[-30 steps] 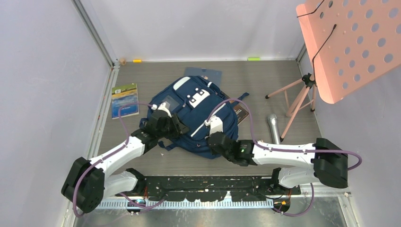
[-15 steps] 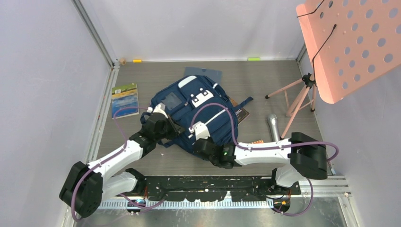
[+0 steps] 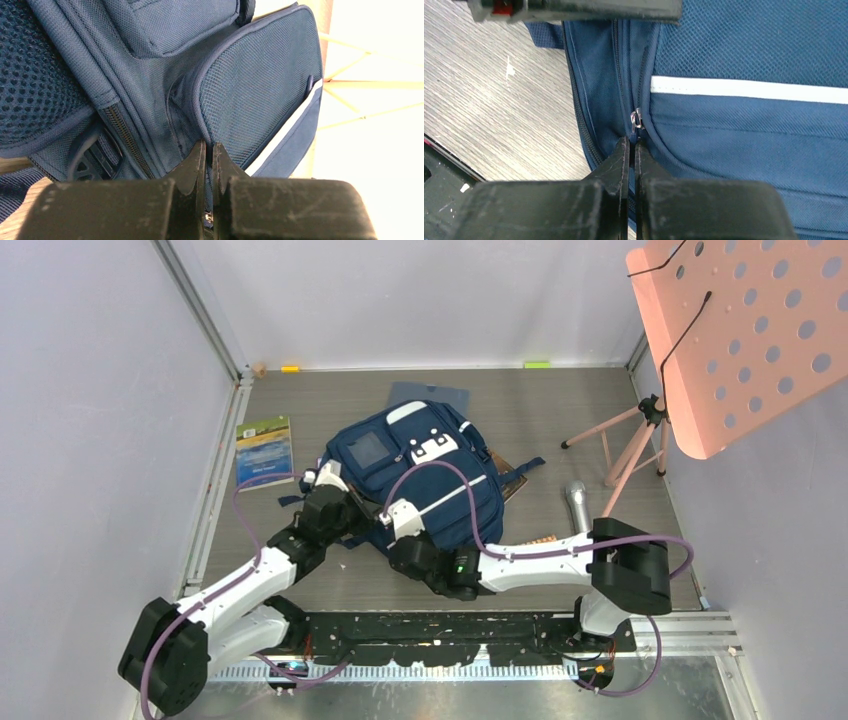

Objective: Pack the student bag
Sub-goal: Unzip the student bag at the center of the board.

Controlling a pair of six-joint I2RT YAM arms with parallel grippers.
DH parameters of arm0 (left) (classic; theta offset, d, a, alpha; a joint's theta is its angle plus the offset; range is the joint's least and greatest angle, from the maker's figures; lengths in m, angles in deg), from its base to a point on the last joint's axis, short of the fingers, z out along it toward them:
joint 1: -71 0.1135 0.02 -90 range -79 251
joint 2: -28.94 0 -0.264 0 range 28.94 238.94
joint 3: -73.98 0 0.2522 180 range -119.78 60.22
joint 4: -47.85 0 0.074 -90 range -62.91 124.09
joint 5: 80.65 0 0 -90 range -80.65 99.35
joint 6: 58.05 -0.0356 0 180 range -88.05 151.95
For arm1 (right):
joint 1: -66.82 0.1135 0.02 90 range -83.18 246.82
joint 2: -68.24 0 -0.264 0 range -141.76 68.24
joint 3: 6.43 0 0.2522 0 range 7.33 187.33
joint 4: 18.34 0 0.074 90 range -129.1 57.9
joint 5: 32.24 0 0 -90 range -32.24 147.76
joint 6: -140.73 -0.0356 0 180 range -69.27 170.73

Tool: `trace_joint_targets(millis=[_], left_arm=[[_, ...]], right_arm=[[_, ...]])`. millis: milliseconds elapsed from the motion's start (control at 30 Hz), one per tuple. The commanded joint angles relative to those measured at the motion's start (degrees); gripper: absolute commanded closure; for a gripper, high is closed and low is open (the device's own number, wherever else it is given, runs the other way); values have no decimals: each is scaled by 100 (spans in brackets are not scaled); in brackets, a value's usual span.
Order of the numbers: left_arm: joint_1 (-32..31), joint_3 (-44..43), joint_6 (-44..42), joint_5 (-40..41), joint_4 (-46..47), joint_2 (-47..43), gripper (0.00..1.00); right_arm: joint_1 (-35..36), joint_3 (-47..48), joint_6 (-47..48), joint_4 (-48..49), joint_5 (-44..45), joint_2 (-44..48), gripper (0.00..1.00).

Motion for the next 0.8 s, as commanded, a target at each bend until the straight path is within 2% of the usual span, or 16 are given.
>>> trace_joint_targets(millis=[0,433,500,533,567,600,700,767], left_arm=[[-214,45,271,-163,618,-196,100],[-425,195,286,59,385,-486,100],[-424,178,96,167,139,-675,100],[-421,131,-50,286,-48,-766,100],[-425,57,-257,400,-240,-866,97],[-425,-71,-497,454,-471,-938,88],[-418,-488,-1397,640,-1341,-1089,51],[-419,-815,-2202,764,-1872,-1097,38]], right_arm=[[11,459,203,816,174,-43,100],[-452,988,3,843,310,-317,100],[-462,1007,70,793,264,-249,96],[-463,1006,139,735,217,-207,88],[-463,1004,190,695,95,-110,82],[-459,1007,261,561,23,-50,72],[-460,1056,308,56,-218,378,51],[-463,1025,320,-314,-243,738,43]])
